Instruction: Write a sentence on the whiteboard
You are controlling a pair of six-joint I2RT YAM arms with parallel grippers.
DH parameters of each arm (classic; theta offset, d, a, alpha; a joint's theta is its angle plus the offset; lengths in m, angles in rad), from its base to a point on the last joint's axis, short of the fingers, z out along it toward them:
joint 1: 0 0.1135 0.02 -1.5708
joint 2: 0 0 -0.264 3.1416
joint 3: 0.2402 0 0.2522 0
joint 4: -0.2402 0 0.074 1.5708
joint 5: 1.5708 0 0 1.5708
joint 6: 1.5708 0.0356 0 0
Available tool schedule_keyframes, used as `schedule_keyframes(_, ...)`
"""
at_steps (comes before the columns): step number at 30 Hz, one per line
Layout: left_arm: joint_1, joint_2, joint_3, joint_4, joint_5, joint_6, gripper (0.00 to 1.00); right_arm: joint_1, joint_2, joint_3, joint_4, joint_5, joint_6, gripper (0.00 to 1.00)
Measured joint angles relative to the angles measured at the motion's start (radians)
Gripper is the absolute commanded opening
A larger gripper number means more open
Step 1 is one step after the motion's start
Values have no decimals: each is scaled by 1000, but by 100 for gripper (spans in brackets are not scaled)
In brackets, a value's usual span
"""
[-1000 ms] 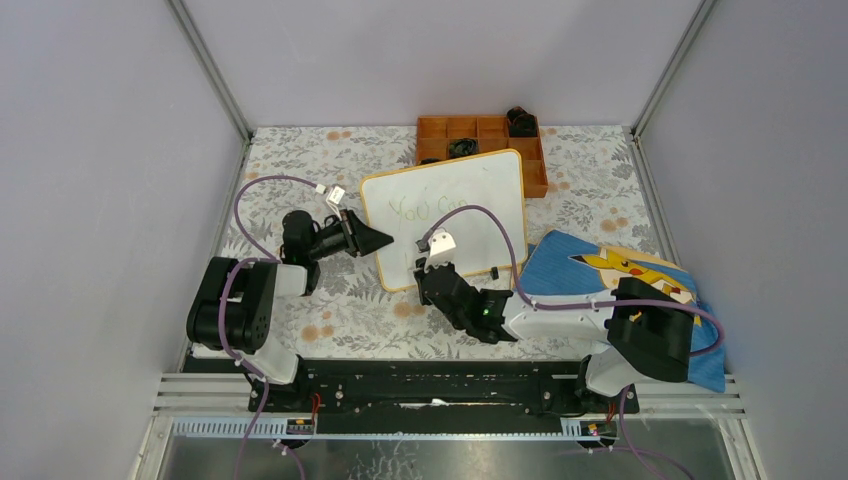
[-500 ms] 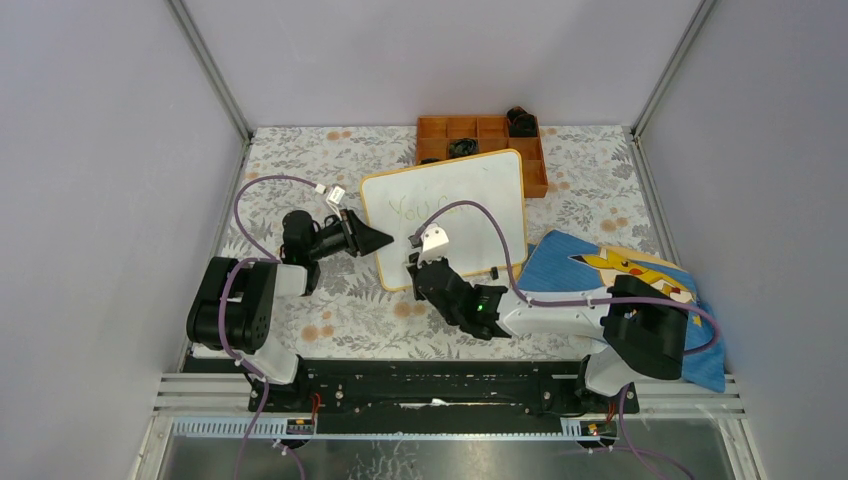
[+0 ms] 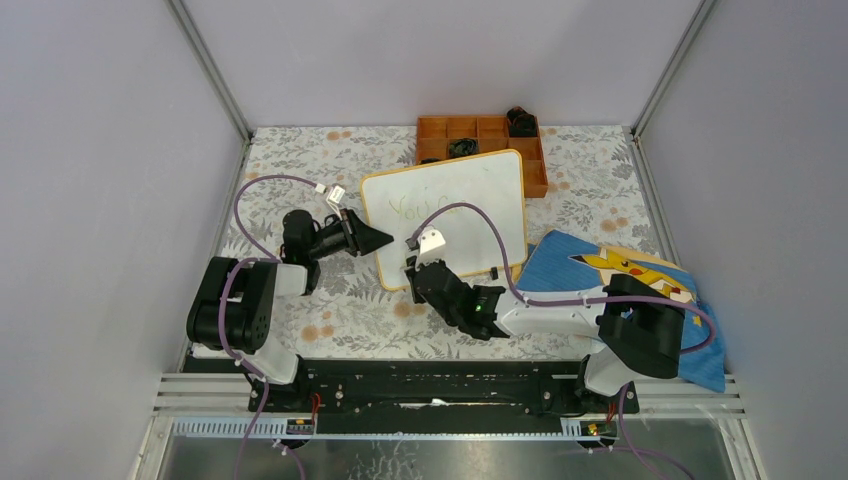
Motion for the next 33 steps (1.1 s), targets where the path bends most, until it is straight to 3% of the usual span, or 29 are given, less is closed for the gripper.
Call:
schedule_keyframes(25, -6, -2, 2, -23, -1, 11, 40, -5, -27, -19, -31, 24, -17, 0)
schedule_keyframes(33, -6, -2, 6, -32, -5, 16, 40, -21, -120, -65, -30, 24, -36, 0)
